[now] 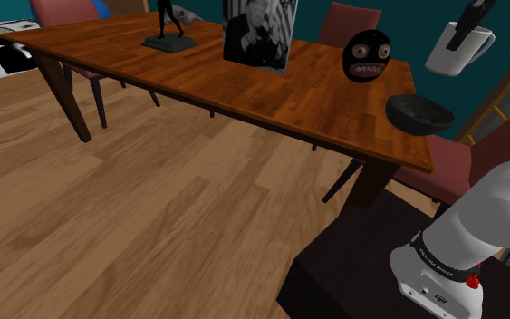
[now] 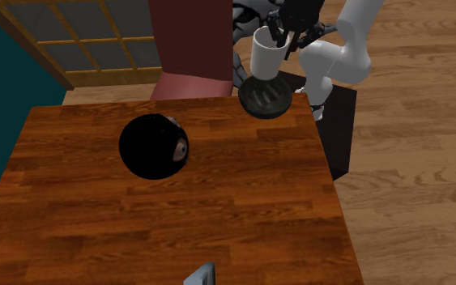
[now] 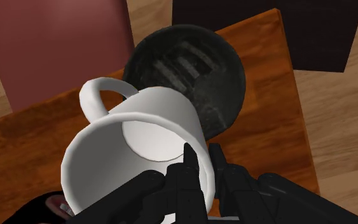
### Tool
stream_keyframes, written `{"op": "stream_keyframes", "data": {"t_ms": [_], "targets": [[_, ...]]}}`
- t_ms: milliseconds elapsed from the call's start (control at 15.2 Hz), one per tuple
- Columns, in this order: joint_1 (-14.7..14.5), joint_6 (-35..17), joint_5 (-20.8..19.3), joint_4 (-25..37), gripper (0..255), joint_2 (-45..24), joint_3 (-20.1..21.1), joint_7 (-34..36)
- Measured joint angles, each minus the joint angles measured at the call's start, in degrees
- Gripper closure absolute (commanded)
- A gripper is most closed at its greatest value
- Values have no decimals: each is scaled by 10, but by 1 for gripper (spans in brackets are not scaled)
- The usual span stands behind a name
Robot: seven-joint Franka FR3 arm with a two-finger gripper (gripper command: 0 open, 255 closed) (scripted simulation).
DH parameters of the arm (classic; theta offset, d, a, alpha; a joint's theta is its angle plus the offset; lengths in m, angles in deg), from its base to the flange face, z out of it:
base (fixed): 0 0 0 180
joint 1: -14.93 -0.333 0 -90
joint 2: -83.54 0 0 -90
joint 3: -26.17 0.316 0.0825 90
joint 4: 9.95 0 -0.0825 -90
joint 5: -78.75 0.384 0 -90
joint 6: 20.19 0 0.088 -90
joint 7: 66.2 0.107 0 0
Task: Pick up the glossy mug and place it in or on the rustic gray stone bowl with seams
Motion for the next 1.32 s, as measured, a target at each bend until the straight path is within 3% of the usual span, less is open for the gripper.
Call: {"op": "stream_keyframes", "data": {"t_ms": [264, 1320], "targets": [[5, 9, -1, -33, 255, 41, 9, 5], [15, -88, -17, -188, 255, 98, -6, 15]]}}
